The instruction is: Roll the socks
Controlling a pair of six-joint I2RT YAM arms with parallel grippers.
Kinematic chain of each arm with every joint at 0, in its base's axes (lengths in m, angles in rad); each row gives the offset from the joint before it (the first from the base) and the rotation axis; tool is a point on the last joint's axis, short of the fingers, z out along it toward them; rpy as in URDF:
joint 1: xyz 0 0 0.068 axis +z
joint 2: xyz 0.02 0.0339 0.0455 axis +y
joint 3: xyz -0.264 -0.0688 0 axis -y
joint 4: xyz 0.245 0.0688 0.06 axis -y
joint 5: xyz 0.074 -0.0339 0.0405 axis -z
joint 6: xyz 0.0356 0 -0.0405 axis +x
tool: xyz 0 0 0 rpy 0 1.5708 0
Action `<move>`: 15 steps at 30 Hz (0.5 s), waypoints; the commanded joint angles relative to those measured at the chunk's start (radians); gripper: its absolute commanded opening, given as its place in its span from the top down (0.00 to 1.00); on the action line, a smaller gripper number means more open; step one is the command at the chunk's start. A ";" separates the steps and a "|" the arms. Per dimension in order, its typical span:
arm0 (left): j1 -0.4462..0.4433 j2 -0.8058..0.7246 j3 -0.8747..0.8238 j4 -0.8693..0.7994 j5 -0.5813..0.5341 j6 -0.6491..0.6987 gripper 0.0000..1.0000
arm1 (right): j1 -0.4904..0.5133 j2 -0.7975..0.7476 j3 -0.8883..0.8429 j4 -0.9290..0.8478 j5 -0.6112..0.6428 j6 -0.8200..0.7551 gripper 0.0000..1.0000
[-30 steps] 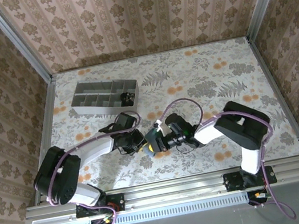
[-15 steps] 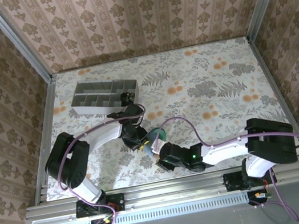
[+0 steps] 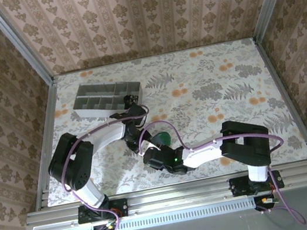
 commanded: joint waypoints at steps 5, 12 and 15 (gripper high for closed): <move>0.022 -0.034 -0.091 -0.075 0.052 0.010 0.75 | -0.062 0.029 -0.051 -0.138 -0.126 0.157 1.00; 0.105 -0.157 -0.089 -0.021 0.055 -0.025 0.48 | -0.113 0.008 -0.217 -0.092 -0.379 0.261 1.00; 0.138 -0.213 -0.106 0.038 0.053 -0.045 0.44 | -0.157 0.026 -0.265 -0.051 -0.494 0.299 1.00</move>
